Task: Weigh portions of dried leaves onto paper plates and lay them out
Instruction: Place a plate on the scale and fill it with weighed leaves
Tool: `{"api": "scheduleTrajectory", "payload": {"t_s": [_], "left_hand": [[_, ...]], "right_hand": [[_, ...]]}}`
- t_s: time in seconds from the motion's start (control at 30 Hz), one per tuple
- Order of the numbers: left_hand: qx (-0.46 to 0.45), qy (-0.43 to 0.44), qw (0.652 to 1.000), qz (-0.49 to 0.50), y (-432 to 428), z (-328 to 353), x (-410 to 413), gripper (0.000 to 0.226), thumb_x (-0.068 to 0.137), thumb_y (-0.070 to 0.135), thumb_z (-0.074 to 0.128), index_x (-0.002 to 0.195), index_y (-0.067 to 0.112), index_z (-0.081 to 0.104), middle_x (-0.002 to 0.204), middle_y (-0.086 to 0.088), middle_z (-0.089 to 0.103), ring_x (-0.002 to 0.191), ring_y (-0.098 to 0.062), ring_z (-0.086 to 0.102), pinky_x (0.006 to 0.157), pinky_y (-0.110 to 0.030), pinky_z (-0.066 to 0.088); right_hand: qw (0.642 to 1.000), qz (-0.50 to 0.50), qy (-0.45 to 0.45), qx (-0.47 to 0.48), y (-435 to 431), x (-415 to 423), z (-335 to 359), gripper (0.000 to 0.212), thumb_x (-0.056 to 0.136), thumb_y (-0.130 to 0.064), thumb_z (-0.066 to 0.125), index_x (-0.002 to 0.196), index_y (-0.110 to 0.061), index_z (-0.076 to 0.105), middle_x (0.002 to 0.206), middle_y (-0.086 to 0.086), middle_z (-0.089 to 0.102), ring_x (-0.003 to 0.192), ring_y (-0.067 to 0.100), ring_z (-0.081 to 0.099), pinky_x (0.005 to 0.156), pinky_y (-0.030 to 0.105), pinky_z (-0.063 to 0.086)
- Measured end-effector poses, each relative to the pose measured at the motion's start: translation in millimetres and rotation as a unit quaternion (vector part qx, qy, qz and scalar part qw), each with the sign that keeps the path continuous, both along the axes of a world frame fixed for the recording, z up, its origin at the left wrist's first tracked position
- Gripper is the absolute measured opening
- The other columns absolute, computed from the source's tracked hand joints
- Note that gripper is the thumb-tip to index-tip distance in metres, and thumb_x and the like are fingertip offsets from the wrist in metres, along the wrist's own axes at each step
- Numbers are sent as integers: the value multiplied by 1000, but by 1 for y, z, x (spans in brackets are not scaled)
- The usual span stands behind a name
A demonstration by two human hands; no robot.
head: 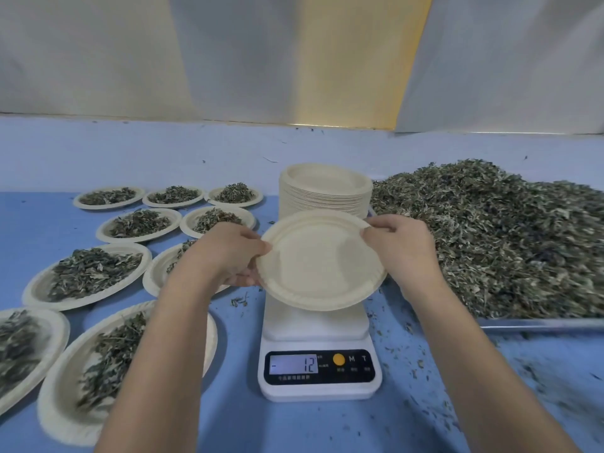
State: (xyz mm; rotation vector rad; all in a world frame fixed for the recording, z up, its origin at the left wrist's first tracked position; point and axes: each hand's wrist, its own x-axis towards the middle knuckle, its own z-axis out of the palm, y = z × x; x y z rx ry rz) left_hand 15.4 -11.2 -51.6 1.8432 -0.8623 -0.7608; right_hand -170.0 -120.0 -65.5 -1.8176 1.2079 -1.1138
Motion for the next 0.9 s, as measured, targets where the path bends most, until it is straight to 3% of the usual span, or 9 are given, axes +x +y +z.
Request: {"api": "scheduleTrajectory", "payload": {"t_s": [0.1, 0.17, 0.27, 0.43, 0.73, 0.83, 0.9], "left_hand": [[46, -28, 999, 6, -2, -10, 7, 12, 92, 15, 59, 100, 8, 64, 58, -7, 57, 38, -15, 60, 36, -17, 46], [62, -34, 997, 14, -2, -14, 9, 12, 93, 15, 57, 96, 6, 65, 64, -11, 60, 39, -18, 61, 35, -18, 45], [69, -17, 997, 33, -4, -18, 10, 19, 93, 18, 57, 86, 1, 60, 70, -14, 60, 34, -19, 59, 31, -18, 43], [99, -7, 995, 22, -7, -22, 12, 29, 94, 29, 54, 96, 1, 61, 82, -15, 66, 41, -23, 63, 38, -21, 51], [147, -22, 989, -1, -7, -24, 7, 28, 95, 34, 52, 90, 6, 54, 74, -12, 59, 36, -20, 61, 43, -25, 54], [164, -54, 985, 6, -8, -24, 5, 33, 95, 37, 51, 86, 6, 55, 72, -8, 59, 43, -21, 63, 52, -26, 55], [168, -96, 981, 11, -9, -24, 5, 36, 95, 38, 49, 82, 5, 54, 69, -7, 56, 49, -23, 59, 50, -24, 48]], "right_hand": [[996, 29, 84, 11, 1, 2, -9, 12, 86, -19, 61, 85, -25, 71, 73, -11, 61, 76, 11, 56, 68, 27, 43], [994, 46, 94, 15, 1, 5, -17, 28, 87, -19, 58, 60, -20, 53, 57, -4, 45, 56, 13, 37, 54, 28, 27], [994, 45, 102, 18, -1, 7, -23, 45, 88, -19, 53, 51, -17, 27, 52, 1, 24, 57, 17, 20, 52, 32, 13], [989, 23, 144, 11, -6, 6, -29, 42, 89, -20, 51, 53, -14, 29, 53, 3, 24, 54, 17, 18, 39, 27, 14], [990, 33, 124, 52, -11, 11, -39, 50, 89, -20, 51, 48, -18, 24, 47, -3, 20, 51, 17, 17, 55, 31, 12], [990, 24, 130, 49, -14, 10, -41, 49, 90, -22, 51, 50, -17, 24, 49, -2, 22, 50, 17, 18, 54, 31, 13], [990, 17, 137, 36, -15, 9, -42, 49, 91, -23, 51, 51, -16, 23, 49, -2, 22, 49, 17, 18, 54, 31, 13]]}}
